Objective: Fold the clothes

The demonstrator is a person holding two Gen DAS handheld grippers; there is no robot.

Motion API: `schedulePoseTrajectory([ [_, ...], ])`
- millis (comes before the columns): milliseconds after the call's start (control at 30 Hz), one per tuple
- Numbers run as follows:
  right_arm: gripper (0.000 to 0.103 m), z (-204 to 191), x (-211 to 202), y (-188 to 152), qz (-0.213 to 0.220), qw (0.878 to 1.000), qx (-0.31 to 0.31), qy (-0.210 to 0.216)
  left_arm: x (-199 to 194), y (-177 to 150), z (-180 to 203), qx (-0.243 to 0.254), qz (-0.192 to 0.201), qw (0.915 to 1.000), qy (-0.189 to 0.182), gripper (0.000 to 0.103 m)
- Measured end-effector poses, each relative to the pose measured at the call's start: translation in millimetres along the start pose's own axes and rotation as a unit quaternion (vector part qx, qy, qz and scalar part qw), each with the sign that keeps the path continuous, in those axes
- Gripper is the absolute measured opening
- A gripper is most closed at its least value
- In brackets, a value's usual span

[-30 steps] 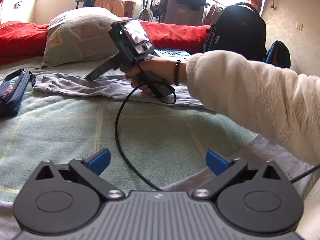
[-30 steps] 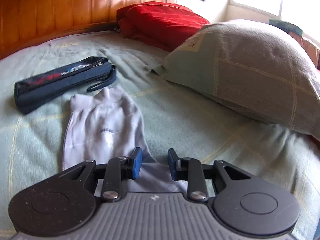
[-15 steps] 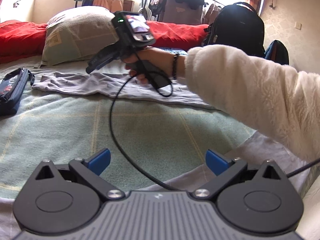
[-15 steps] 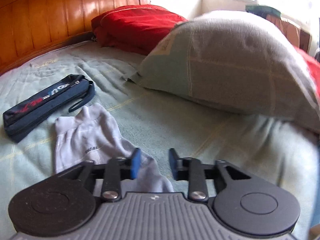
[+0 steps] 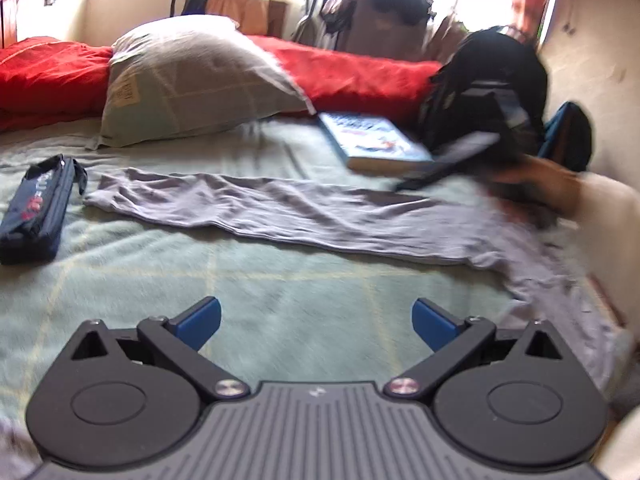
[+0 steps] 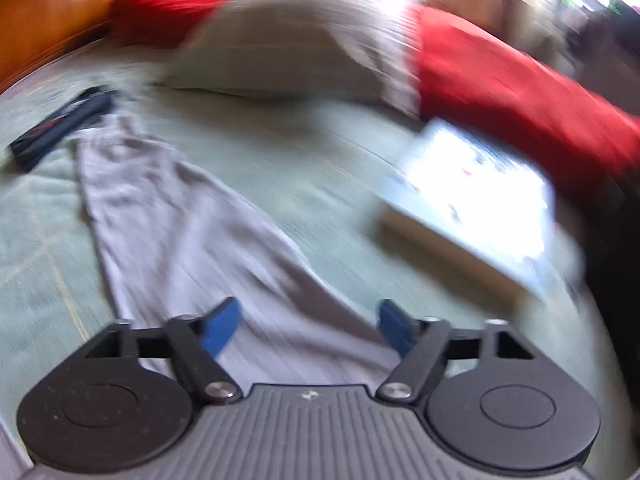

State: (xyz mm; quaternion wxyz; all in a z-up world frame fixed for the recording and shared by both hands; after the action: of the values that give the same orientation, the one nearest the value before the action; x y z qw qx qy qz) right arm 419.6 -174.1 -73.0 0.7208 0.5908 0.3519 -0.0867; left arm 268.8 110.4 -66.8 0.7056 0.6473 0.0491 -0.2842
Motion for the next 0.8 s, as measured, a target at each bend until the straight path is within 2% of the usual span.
schedulePoseTrajectory([
  [33,0.101,15.0,-10.7,-11.3,-0.001,1.0,0.026,-0.013,12.6,2.1,1.1,0.012,-0.003,0.9999,0.011,0.101],
  [67,0.102,30.0,-21.3,-22.7,-0.002,0.998,0.053,-0.026,26.8,3.1,4.2,0.026,-0.007,0.9994,0.022,0.101],
  [200,0.103,69.8,-40.1,-62.9,-0.001,0.987,0.149,-0.061,84.2,4.0,20.5,0.066,-0.022,0.9966,0.045,0.101],
  [300,0.103,82.9,-42.5,-81.7,0.001,0.983,0.16,-0.091,119.0,6.7,26.7,0.064,-0.024,0.9961,0.056,0.101],
  [433,0.103,89.6,-41.1,-88.6,0.028,0.981,0.162,-0.101,169.3,16.6,21.5,0.083,-0.022,0.9919,0.094,0.101],
  [567,0.103,89.0,-33.1,-98.1,0.052,0.981,0.166,-0.084,214.3,19.4,19.3,0.104,-0.029,0.9887,0.104,0.101],
  [667,0.103,85.6,-33.9,-102.4,0.063,0.985,0.139,-0.079,232.7,8.0,11.2,0.085,-0.047,0.9906,0.096,0.103],
  [700,0.103,84.1,-34.7,-103.5,0.067,0.987,0.128,-0.078,232.6,5.7,5.3,0.06,-0.049,0.9929,0.091,0.103],
  [767,0.103,84.2,-35.8,-103.6,0.071,0.986,0.129,-0.072,222.3,2.1,-17.0,0.01,-0.047,0.9936,0.102,0.103],
  [800,0.103,85.5,-36.2,-103.2,0.073,0.986,0.136,-0.069,215.8,0.8,-30.3,-0.002,-0.046,0.9916,0.121,0.103],
])
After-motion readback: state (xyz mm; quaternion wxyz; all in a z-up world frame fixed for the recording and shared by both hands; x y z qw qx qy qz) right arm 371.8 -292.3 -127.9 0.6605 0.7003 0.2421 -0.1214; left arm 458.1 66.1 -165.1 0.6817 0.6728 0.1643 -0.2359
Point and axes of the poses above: each gripper's, at about its wrist camera, not at the fingertips, and x roughly the way its jaws point, z to its right, y to its top, the point moved 10 cm from there along x, roughly the way its jaws point, and after that the axes turned 15 degrees about z, right-handed, at the moved point
